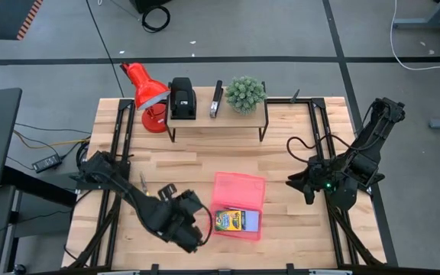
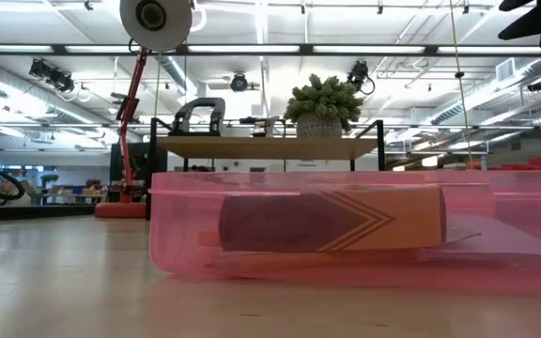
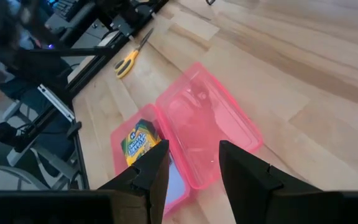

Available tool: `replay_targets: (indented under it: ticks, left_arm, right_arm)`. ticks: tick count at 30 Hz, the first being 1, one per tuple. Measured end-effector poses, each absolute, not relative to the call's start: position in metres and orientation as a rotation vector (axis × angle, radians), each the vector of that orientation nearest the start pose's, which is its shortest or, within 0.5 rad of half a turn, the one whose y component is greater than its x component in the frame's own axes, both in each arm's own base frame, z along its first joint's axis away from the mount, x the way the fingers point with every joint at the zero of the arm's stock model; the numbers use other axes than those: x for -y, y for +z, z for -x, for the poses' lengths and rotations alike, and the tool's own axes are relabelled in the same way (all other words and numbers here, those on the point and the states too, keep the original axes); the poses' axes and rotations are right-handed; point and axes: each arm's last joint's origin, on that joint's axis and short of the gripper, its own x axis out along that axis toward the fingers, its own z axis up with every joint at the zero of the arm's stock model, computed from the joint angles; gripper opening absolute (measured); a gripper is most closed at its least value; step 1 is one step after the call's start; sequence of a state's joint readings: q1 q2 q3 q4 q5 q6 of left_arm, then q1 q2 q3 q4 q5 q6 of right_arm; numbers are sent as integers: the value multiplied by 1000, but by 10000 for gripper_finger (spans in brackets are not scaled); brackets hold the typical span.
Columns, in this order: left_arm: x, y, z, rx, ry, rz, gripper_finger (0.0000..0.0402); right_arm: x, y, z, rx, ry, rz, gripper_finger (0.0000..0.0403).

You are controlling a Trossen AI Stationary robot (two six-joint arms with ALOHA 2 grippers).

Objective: Pack school essentials
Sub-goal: Put the yellow scissors into the pink supply box

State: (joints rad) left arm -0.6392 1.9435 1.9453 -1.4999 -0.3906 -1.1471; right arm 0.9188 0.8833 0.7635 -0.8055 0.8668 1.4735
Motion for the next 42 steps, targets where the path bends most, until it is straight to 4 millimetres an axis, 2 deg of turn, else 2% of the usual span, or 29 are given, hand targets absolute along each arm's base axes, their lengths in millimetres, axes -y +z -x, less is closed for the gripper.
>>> replay_targets:
  ticks: [4,7,12,19,26,32,42]
  left_arm:
    - [222,288,-295,-1132,442,359,129]
    - [220,271,-286,-1108,399,498,135]
    - [200,257,-260,-1093,423,669,156]
    - [165,255,-221,-1094,577,752,183]
    - [138,237,-186,-1075,779,1012,206]
    - [131,216,-176,-1099,904,1095,220]
    - [127,211,-175,-1076,964,1109,218]
  right_arm:
    - [-110,269,-112,-462,-354,-713,147]
    - [-110,269,-112,-461,-356,-723,147]
    - [-110,269,-112,-462,-357,-723,147]
    - [-110,269,-111,-460,-363,-750,147]
    - [-110,269,-111,-455,-370,-778,147]
    - [-111,268,-111,-487,-357,-790,147]
    - [-112,267,-110,-564,-323,-807,147]
